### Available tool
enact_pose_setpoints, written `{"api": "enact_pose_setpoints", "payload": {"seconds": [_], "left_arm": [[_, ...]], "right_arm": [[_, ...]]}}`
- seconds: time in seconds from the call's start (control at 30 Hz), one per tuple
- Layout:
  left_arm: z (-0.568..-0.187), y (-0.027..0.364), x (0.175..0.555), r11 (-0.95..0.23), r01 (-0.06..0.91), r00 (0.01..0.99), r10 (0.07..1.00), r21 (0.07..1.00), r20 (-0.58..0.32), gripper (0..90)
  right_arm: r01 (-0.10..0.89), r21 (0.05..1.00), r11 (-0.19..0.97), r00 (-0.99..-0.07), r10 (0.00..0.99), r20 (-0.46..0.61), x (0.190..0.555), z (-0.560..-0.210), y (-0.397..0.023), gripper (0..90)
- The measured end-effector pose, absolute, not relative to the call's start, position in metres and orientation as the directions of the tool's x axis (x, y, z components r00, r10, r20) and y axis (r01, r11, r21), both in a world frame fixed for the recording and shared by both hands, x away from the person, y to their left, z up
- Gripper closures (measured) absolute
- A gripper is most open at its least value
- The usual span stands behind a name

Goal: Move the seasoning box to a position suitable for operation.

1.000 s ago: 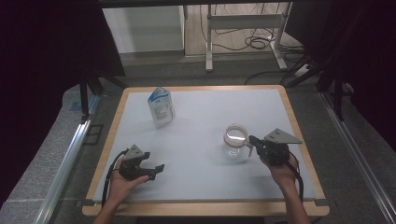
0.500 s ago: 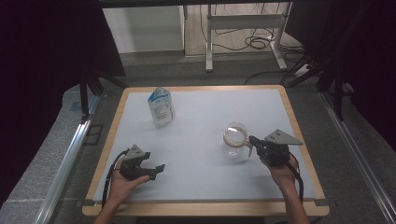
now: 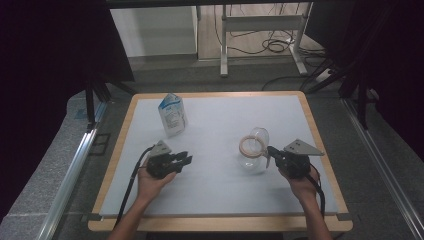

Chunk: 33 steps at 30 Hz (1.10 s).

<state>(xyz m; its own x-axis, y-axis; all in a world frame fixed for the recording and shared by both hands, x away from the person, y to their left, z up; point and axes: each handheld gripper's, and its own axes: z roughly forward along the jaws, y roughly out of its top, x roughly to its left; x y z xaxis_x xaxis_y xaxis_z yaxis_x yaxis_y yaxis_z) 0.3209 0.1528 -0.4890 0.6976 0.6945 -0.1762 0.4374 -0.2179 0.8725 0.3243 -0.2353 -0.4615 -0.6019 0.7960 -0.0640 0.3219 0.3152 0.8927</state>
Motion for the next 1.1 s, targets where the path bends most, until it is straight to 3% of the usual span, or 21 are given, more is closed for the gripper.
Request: {"api": "enact_pose_setpoints", "payload": {"seconds": [0.13, 0.47, 0.57, 0.63, 0.8, 1.1], "left_arm": [[-0.468, 0.109, 0.338, -0.250, 0.395, 0.752, 0.641, 0.884, -0.154, 81.4], [-0.447, 0.033, 0.357, -0.320, 0.359, 0.813, 0.569, 0.877, -0.124, 83.4], [-0.444, 0.025, 0.360, -0.310, 0.358, 0.814, 0.566, 0.880, -0.132, 85.2], [-0.441, 0.022, 0.364, -0.280, 0.380, 0.823, 0.536, 0.882, -0.185, 85.7], [-0.443, 0.009, 0.366, -0.318, 0.368, 0.836, 0.524, 0.874, -0.162, 84.5], [-0.449, 0.046, 0.365, -0.280, 0.386, 0.795, 0.584, 0.879, -0.163, 84.6]], "right_arm": [[0.321, 0.895, 0.308, -0.604, 0.795, -0.057, 0.325, -0.462, -0.236, 90.0], [0.327, 0.892, 0.311, -0.590, 0.805, -0.064, 0.325, -0.465, -0.239, 89.9], [0.326, 0.895, 0.305, -0.586, 0.808, -0.062, 0.325, -0.465, -0.240, 89.9], [0.324, 0.896, 0.305, -0.581, 0.811, -0.066, 0.325, -0.465, -0.241, 89.9], [0.329, 0.890, 0.316, -0.601, 0.797, -0.061, 0.325, -0.468, -0.237, 89.9], [0.284, 0.913, 0.293, -0.608, 0.792, -0.065, 0.321, -0.457, -0.233, 89.9]]}}
